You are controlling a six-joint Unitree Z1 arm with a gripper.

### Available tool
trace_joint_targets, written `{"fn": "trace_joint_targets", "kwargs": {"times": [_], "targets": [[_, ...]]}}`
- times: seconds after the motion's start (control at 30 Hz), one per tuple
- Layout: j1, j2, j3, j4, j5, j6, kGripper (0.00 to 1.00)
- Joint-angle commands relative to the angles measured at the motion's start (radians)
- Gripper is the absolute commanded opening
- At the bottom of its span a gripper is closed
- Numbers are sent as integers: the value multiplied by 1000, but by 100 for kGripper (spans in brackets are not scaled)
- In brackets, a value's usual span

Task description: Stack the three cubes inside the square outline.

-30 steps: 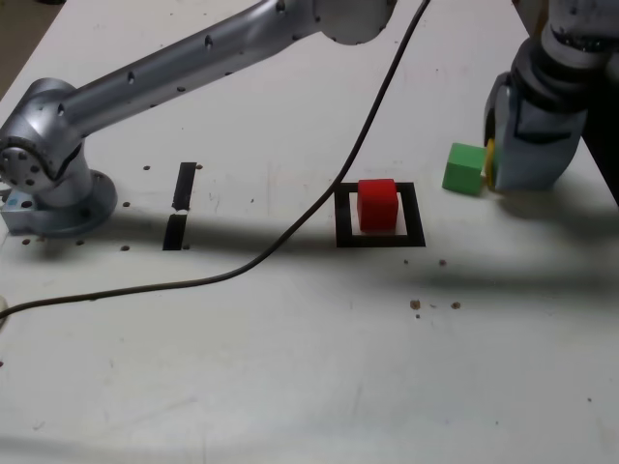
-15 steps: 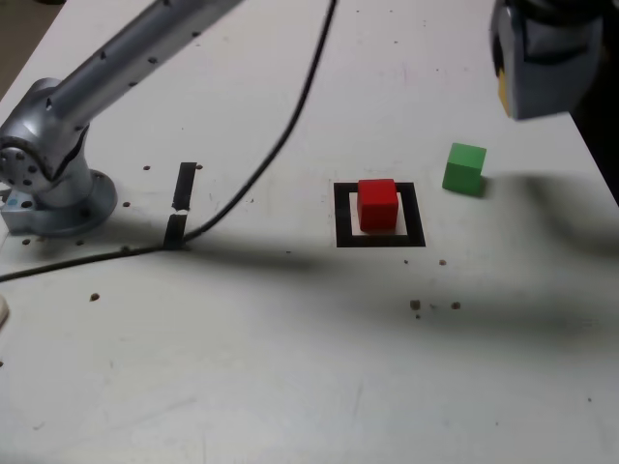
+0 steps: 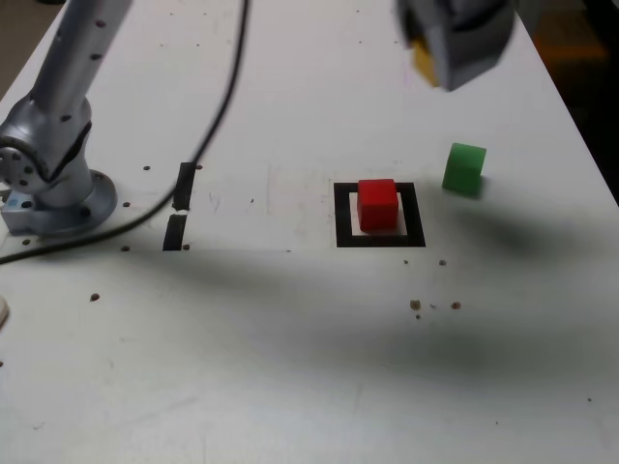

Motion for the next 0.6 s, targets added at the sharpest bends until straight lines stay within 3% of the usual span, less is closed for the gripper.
{"fn": "trace_joint_targets", "kwargs": {"times": [0.0, 0.13, 0.23, 0.33, 0.47, 0.57], "targets": [[0, -108, 101, 18, -23, -105, 19], [-1, -208, 252, -12, -87, -282, 19], [-3, -266, 354, -77, -111, -407, 19], [-2, -287, 423, -142, -96, -555, 14], [2, -255, 437, -174, -46, -772, 4], [5, -239, 420, -157, -32, -838, 9]]}}
